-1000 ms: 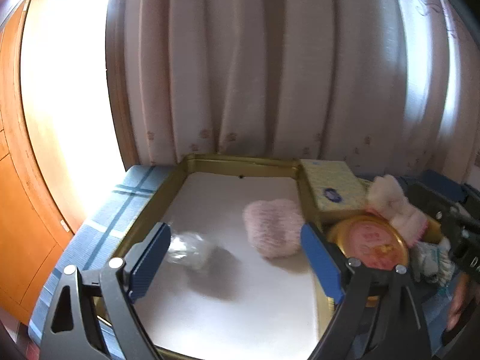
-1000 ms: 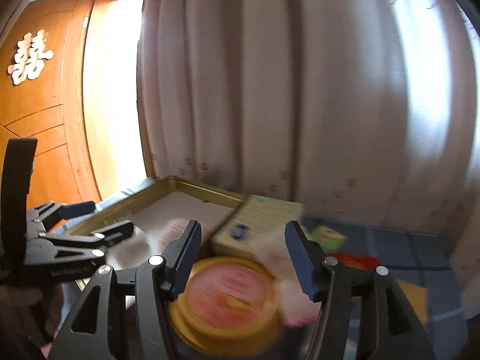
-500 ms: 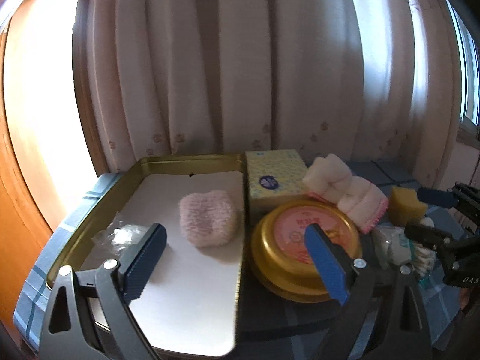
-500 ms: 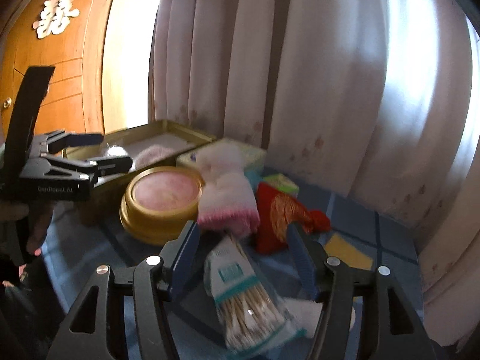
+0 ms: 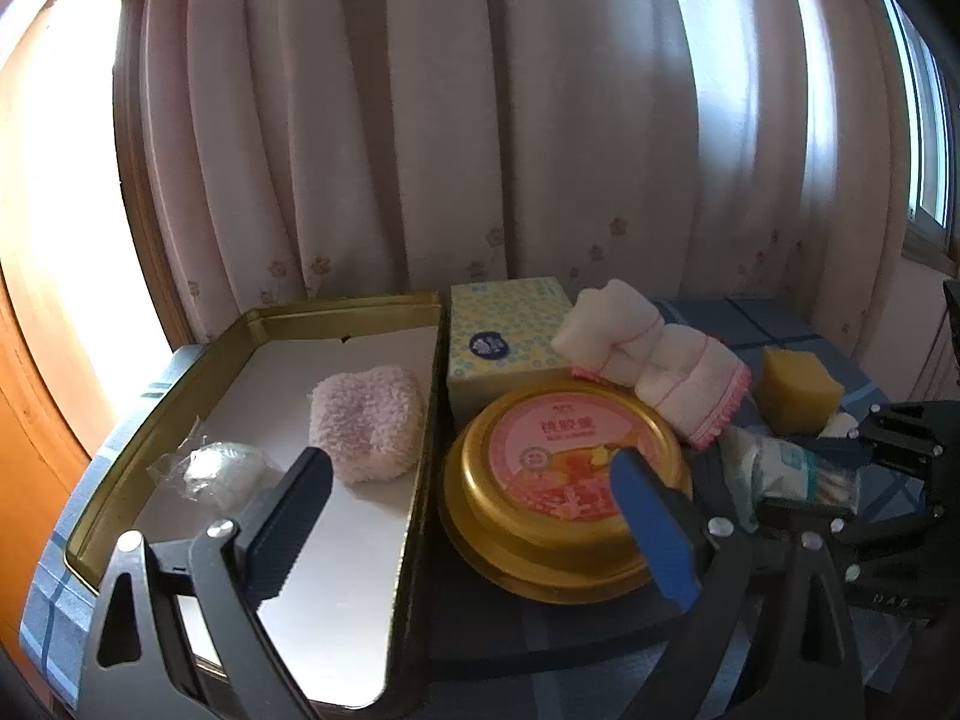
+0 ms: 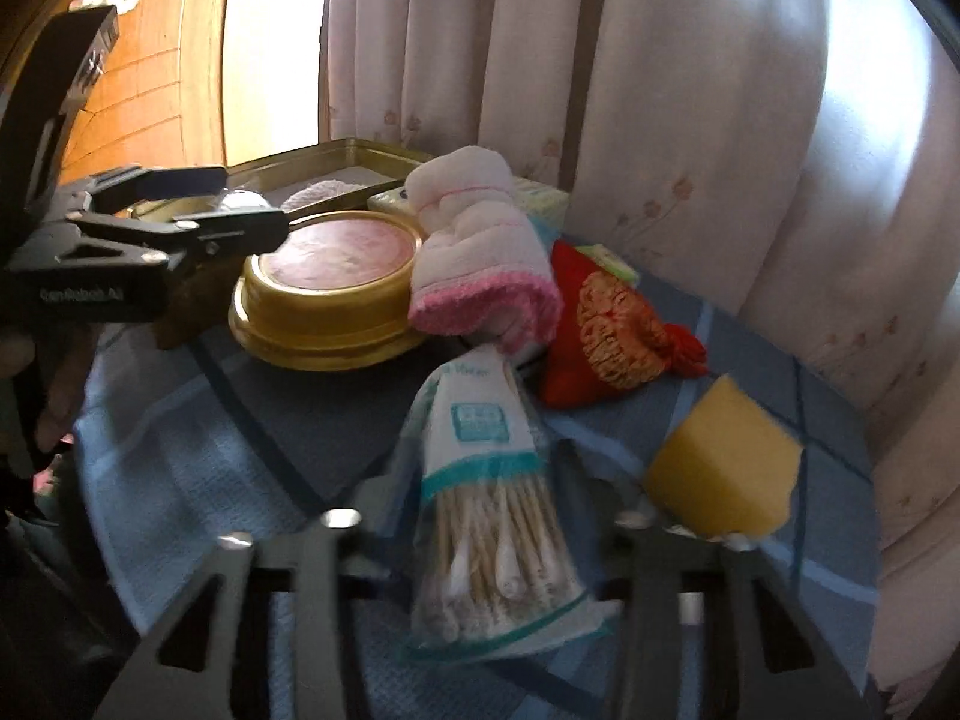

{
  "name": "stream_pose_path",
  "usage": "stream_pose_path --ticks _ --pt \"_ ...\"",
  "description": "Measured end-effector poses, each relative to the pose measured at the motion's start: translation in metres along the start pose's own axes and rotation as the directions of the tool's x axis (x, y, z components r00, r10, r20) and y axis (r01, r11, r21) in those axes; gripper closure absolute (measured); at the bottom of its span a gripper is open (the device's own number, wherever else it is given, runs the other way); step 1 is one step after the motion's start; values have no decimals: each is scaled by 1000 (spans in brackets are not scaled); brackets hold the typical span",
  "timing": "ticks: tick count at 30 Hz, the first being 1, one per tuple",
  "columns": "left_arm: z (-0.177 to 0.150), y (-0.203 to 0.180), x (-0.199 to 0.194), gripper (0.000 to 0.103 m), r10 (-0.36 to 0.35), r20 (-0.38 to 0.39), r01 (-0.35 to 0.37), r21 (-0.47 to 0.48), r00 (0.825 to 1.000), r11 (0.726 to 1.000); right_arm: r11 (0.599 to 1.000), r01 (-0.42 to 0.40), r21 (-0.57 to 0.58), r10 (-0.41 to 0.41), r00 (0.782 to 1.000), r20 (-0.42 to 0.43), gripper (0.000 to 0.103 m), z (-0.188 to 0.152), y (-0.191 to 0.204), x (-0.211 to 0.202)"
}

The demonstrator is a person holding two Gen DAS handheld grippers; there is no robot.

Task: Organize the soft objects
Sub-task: 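Grasp the cotton swab pack with the right gripper, then grasp the pink-and-white rolled towel with the left gripper while the right holds the swab pack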

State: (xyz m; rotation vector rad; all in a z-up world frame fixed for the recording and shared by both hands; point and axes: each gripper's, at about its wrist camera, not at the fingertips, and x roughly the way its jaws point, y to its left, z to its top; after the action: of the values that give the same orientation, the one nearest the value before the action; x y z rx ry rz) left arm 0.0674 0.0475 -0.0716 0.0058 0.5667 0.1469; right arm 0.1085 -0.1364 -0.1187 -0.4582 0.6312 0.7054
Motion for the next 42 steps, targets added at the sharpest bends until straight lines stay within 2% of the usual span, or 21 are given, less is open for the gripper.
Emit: stream_pose_path --ticks 3,10,16,21,24,26,29,33,39,42 --pt "1 -1 2 8 -7 -2 7 -3 1000 1000 999 36 -15 -36 999 9 74 1 6 -4" --pt "4 -7 1 8 -26 4 26 -2 1000 1000 998 10 57 -17 991 130 75 2 4 -31" --pt "7 -16 4 8 -46 -12 46 4 999 999 992 20 121 -43 981 188 75 3 -2 -47" --pt "11 -31 13 8 -81 -41 80 -8 996 997 977 74 201 -119 968 222 75 2 -15 -55" --pt "17 -42 17 8 -96 -48 95 -10 994 995 948 146 281 -213 951 225 75 7 -26 -54" --pt "23 -51 20 8 -110 -52 110 -12 993 994 920 220 326 -299 930 216 75 11 -32 -51" --pt "31 -62 25 8 -111 -52 110 -6 993 994 883 281 375 -377 901 213 75 15 -38 -48" --pt "41 -74 38 8 -96 -65 96 2 993 995 853 300 428 -423 877 227 75 21 -41 -47" --pt "42 -82 56 8 -75 -89 76 11 993 997 819 359 448 -496 836 235 74 28 -37 -42" --pt "42 -84 58 16 -71 -83 73 23 994 997 816 361 451 -503 829 246 74 27 -35 -41"
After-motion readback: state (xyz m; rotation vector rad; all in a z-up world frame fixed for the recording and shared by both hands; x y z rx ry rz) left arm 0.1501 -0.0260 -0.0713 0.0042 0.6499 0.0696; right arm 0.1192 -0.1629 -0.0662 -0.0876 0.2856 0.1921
